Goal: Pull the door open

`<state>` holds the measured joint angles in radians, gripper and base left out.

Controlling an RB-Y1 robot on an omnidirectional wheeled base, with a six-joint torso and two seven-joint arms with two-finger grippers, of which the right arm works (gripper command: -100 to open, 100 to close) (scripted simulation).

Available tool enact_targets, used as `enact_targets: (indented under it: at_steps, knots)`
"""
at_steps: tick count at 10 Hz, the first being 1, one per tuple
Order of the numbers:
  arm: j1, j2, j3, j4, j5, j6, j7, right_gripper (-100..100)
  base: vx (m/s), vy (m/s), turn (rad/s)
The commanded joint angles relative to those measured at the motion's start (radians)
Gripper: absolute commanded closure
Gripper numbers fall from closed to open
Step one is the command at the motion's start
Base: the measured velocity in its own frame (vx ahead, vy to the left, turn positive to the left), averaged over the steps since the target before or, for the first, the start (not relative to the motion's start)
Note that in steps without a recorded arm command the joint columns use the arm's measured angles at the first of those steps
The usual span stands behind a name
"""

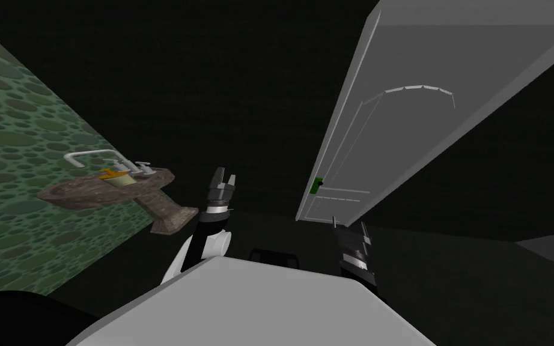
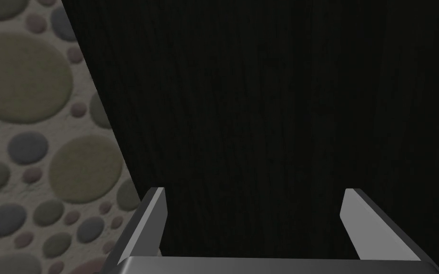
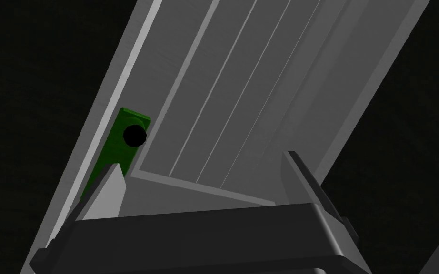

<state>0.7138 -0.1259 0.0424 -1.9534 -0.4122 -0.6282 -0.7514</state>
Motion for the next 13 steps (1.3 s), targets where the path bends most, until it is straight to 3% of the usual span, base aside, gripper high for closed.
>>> enact_targets:
  at_steps: [1,13]
  knots:
    - [0.015,-0.002,0.006,0.011,-0.027,0.0,-0.04,-100,0.097,-0.097,0.296]
    - [0.091,-0.016,0.036,0.106,-0.185,-0.013,-0.272,-100,0.084,-0.123,0.254]
